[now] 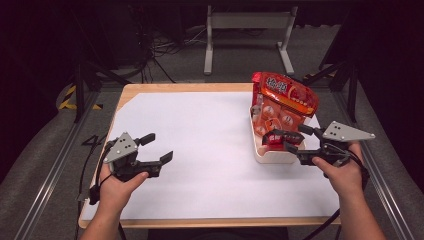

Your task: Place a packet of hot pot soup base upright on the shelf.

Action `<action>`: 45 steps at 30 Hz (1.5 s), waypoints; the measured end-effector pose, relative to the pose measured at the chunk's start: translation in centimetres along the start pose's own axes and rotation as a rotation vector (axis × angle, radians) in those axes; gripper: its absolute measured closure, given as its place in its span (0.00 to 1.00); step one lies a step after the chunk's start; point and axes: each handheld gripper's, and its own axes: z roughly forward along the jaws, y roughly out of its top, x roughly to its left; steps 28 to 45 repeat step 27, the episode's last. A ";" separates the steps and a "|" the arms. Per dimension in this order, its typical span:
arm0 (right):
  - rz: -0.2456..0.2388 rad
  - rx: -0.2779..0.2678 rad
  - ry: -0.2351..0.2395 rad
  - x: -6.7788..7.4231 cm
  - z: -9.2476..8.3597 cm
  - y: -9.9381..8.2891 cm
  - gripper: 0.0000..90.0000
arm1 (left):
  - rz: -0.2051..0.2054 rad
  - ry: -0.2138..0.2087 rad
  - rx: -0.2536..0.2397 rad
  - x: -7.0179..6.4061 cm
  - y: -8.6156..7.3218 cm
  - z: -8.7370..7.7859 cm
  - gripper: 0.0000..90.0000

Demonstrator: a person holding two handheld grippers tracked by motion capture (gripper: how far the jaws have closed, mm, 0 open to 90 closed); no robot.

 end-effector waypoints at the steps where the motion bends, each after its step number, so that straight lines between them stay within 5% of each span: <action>1: 0.000 0.000 0.000 0.0 0.0 0.0 0.24 | -0.007 0.003 -0.004 0.1 -0.2 -0.2 0.21; 5: 0.016 -0.013 -0.003 -0.3 0.1 -0.6 0.25 | -0.019 0.039 0.002 0.6 -1.8 -1.2 0.21; 11: 0.016 -0.021 -0.011 -0.4 0.0 -1.2 0.25 | -0.080 0.035 -0.021 1.9 -3.4 -1.7 0.21; 22: 0.028 -0.001 -0.023 -0.5 0.4 -2.5 0.25 | -0.088 0.053 -0.002 3.2 -4.3 -1.7 0.21; 27: -0.003 0.001 -0.026 -0.4 0.3 -2.4 0.30 | -0.113 0.067 0.010 3.7 -4.7 -1.7 0.21; 45: -0.003 0.001 -0.026 -0.4 0.3 -2.4 0.30 | -0.113 0.067 0.010 3.7 -4.7 -1.7 0.21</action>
